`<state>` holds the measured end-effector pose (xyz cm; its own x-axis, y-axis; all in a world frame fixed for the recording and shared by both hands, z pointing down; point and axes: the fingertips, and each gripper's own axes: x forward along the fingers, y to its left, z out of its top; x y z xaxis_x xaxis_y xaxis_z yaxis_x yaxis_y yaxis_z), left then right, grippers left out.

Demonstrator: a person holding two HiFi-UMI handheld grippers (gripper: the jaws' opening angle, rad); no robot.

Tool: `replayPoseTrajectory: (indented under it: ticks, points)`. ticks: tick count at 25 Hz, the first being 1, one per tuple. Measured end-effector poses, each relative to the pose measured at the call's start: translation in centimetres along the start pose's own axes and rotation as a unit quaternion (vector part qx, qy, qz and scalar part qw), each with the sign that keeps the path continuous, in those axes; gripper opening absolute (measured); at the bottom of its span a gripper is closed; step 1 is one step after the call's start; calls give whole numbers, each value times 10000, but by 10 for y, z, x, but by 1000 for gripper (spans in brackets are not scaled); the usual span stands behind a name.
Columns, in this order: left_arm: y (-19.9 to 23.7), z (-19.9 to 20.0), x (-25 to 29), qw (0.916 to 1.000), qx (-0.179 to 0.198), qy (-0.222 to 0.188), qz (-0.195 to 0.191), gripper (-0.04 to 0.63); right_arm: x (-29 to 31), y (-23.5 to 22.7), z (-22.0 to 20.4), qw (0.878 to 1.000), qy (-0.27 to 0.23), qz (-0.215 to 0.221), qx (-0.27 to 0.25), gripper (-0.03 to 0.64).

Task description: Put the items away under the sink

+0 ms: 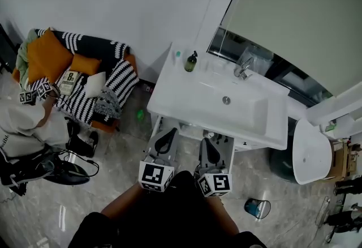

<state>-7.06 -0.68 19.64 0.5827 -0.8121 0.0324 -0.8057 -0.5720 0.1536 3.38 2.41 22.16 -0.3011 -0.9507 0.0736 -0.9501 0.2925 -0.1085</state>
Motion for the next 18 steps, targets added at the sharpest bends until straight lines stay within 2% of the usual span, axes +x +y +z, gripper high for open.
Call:
replayPoseTrajectory:
  ticks: [6, 10, 18]
  points:
    - [20, -5, 23, 9998, -169, 10, 106, 8, 36, -10, 1, 9998, 56, 47, -172, 15]
    - [29, -4, 54, 9998, -120, -80, 125, 8, 71, -33, 0, 9998, -31, 134, -159, 15]
    - [60, 7, 133, 9988, -86, -138, 460, 8, 146, -82, 12, 9989, -3, 426, -215, 15]
